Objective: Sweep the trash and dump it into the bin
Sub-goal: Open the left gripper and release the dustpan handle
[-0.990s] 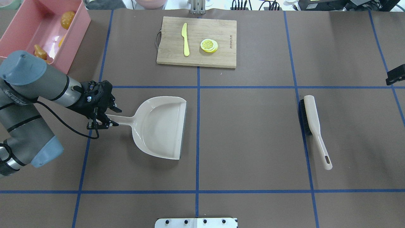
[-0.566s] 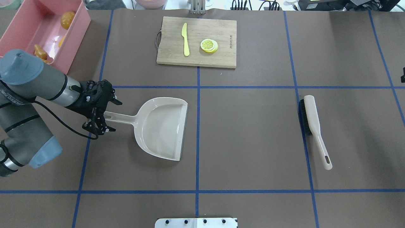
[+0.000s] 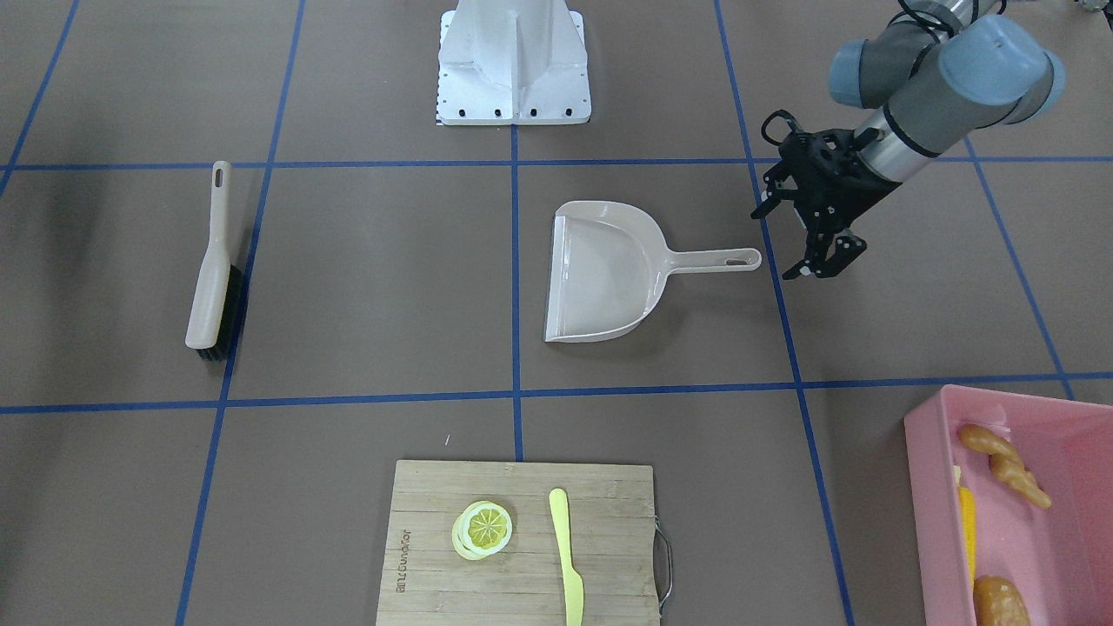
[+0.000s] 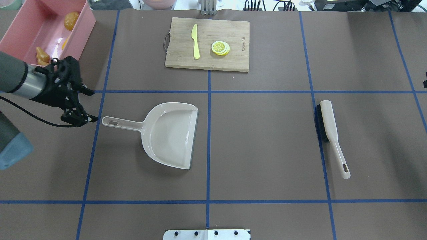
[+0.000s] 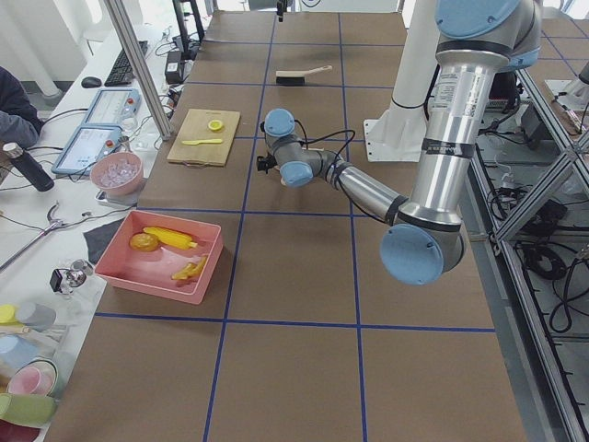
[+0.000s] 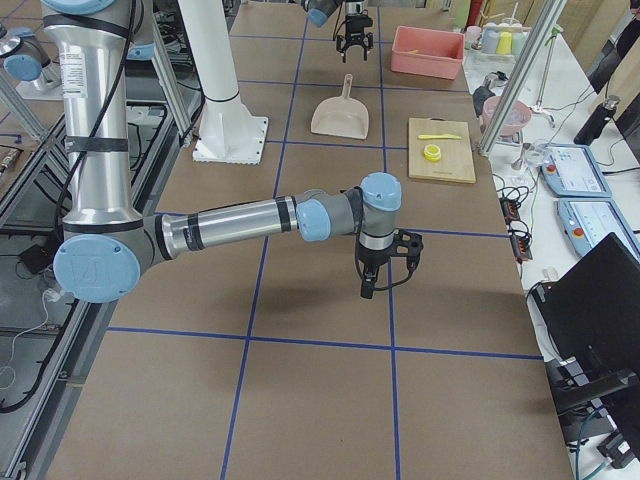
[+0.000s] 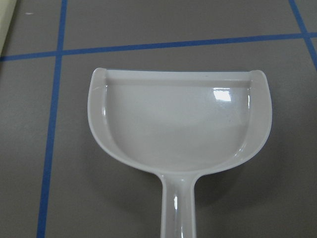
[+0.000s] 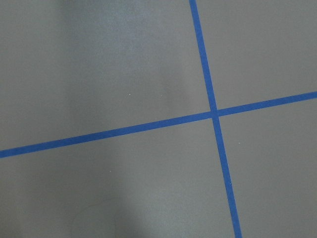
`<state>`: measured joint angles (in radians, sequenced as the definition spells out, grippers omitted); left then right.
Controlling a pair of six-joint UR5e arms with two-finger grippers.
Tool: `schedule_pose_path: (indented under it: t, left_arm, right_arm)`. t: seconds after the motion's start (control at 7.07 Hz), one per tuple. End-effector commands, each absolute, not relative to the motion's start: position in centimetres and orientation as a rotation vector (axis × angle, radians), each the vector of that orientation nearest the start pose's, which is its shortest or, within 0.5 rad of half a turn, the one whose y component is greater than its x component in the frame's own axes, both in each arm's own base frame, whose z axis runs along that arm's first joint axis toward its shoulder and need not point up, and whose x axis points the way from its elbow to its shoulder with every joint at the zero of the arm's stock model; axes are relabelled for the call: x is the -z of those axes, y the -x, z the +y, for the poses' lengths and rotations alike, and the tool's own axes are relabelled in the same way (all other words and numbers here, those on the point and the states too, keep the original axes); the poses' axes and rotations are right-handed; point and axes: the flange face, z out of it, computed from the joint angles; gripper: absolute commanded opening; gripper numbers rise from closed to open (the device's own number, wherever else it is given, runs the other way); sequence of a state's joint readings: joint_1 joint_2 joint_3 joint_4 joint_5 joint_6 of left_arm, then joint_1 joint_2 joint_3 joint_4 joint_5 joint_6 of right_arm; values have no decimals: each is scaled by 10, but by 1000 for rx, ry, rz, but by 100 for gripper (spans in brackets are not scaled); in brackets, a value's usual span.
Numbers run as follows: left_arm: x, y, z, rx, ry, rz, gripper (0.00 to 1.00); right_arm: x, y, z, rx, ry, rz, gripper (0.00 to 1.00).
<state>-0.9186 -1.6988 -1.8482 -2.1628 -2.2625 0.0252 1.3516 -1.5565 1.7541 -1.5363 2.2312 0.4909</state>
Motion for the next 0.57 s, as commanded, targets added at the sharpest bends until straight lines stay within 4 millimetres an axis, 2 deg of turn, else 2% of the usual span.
schedule_pose_path:
  t: [0.0, 0.14, 0.28, 0.42]
  left_arm:
    - [-460, -172, -465, -548, -535, 900, 99]
    - [-500, -125, -461, -320, -390, 866, 99]
    - [-526, -73, -467, -113, -301, 823, 99]
    - [-560, -38, -472, -1, -219, 781, 99]
  right_arm:
    - [-579, 41, -513, -80, 16, -714, 100]
    - [-583, 35, -510, -73, 16, -716, 100]
    - [-585, 21, -508, -71, 2, -730, 100]
    - [-585, -4, -506, -115, -10, -750, 100]
